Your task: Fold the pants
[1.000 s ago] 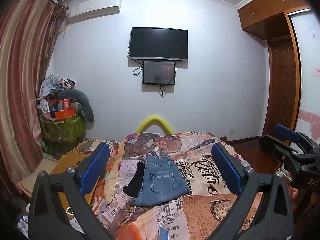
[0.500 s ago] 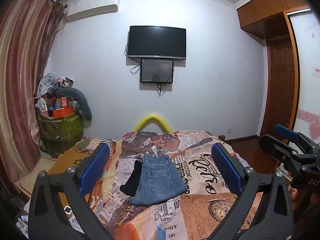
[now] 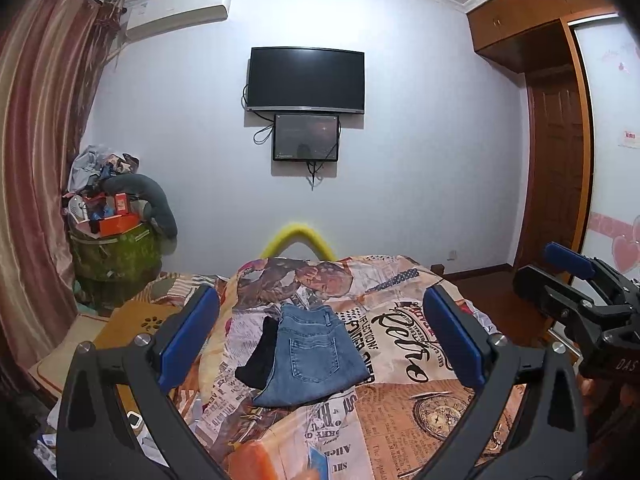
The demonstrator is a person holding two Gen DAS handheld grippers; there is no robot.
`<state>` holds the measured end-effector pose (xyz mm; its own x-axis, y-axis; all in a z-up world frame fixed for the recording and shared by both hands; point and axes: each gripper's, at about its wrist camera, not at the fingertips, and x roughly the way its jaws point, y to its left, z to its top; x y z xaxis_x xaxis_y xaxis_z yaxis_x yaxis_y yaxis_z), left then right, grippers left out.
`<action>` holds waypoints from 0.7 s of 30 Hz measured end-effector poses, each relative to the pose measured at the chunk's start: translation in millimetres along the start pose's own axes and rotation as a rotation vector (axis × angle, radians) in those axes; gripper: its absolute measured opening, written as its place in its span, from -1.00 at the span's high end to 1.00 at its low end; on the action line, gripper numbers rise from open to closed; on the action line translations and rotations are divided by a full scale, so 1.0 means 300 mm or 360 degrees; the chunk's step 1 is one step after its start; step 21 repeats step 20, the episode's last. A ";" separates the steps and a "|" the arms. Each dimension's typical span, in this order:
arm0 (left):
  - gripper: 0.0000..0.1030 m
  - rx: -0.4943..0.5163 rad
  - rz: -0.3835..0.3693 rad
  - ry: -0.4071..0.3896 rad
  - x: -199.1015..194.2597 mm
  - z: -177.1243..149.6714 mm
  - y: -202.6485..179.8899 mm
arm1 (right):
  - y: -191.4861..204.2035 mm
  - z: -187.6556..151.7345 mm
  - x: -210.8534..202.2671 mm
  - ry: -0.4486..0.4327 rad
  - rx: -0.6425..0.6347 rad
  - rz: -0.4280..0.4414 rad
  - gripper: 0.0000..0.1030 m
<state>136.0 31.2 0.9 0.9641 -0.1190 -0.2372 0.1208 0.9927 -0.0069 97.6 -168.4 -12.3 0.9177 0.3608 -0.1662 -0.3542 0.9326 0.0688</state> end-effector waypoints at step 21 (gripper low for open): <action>-1.00 -0.0024 -0.0020 0.0015 0.006 0.002 0.004 | -0.011 -0.002 0.001 0.0022 0.0014 -0.0014 -0.99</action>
